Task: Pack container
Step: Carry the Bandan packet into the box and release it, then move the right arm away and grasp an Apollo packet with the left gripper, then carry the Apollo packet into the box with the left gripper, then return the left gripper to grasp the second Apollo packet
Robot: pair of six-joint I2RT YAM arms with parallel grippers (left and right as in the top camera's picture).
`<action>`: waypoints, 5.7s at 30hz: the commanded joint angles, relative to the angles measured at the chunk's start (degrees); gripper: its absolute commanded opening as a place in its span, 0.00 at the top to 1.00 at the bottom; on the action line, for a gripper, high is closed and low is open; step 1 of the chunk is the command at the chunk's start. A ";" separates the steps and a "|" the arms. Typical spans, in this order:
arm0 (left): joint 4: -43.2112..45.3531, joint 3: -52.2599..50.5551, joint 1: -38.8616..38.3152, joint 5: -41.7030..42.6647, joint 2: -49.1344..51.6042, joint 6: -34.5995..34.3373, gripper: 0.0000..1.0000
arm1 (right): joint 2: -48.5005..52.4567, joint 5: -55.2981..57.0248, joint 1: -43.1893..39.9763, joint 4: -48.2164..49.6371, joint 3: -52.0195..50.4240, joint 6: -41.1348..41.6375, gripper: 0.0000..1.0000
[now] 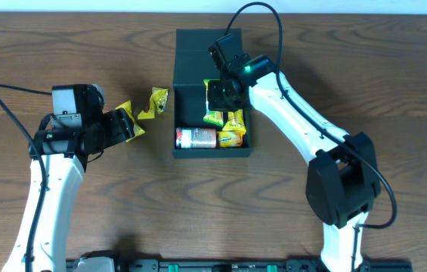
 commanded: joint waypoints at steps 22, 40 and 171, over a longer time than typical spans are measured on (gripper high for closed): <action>0.04 -0.37 0.22 -0.63 -0.42 3.52 0.28 | 1.51 1.01 -1.77 -7.91 10.67 -5.79 0.68; 27.28 -0.37 -7.82 -0.31 19.10 21.22 0.09 | -25.62 2.47 -12.46 -19.23 23.32 -30.82 0.52; 10.71 3.37 -12.90 -23.54 26.80 -27.56 0.37 | -29.64 8.79 -29.38 -32.09 23.30 -23.89 0.34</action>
